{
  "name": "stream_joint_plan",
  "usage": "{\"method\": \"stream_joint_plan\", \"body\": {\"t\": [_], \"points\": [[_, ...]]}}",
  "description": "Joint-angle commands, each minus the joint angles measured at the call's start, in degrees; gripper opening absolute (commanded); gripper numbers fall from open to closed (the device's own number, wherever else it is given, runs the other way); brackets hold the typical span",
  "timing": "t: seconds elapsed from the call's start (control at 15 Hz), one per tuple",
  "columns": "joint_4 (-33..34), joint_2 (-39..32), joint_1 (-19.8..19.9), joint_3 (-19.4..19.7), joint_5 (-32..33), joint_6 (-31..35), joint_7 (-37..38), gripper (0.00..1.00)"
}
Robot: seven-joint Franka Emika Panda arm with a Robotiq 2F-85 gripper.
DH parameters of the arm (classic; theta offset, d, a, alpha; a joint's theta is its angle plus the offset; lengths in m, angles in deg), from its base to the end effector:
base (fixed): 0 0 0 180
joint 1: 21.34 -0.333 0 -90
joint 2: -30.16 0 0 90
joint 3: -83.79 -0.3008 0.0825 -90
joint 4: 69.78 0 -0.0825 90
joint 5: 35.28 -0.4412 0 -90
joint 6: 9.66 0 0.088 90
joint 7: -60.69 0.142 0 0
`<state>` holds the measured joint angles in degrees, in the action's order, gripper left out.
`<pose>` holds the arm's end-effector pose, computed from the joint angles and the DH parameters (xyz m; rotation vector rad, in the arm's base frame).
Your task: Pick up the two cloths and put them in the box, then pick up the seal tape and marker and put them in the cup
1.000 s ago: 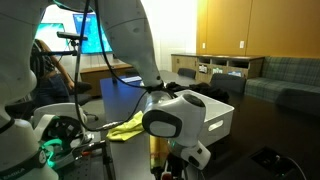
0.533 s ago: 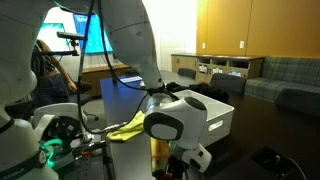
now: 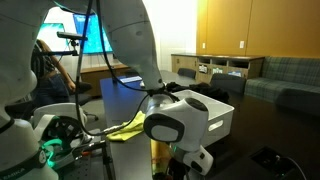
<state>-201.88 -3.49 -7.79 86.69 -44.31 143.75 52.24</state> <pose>0.4576 -0.1439 -0.0267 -3.0242 0.4303 0.3089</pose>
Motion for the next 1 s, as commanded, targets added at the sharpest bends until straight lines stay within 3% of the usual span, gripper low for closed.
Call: {"method": "stream_joint_plan", "body": {"t": [0.0,0.07,0.67,0.8,0.93], "points": [[0.7,0.2,-0.1,0.2,1.6,-0.6,-0.2,0.89],[0.8,0.2,-0.2,0.3,2.0,-0.9,-0.1,0.75],[0.3,2.8,-2.8,3.0,7.4,-4.8,1.9,0.05],[0.6,2.9,-3.4,3.5,8.4,-5.8,2.5,0.0],[1.0,2.6,-3.7,3.6,8.5,-6.6,2.9,0.28]]}}
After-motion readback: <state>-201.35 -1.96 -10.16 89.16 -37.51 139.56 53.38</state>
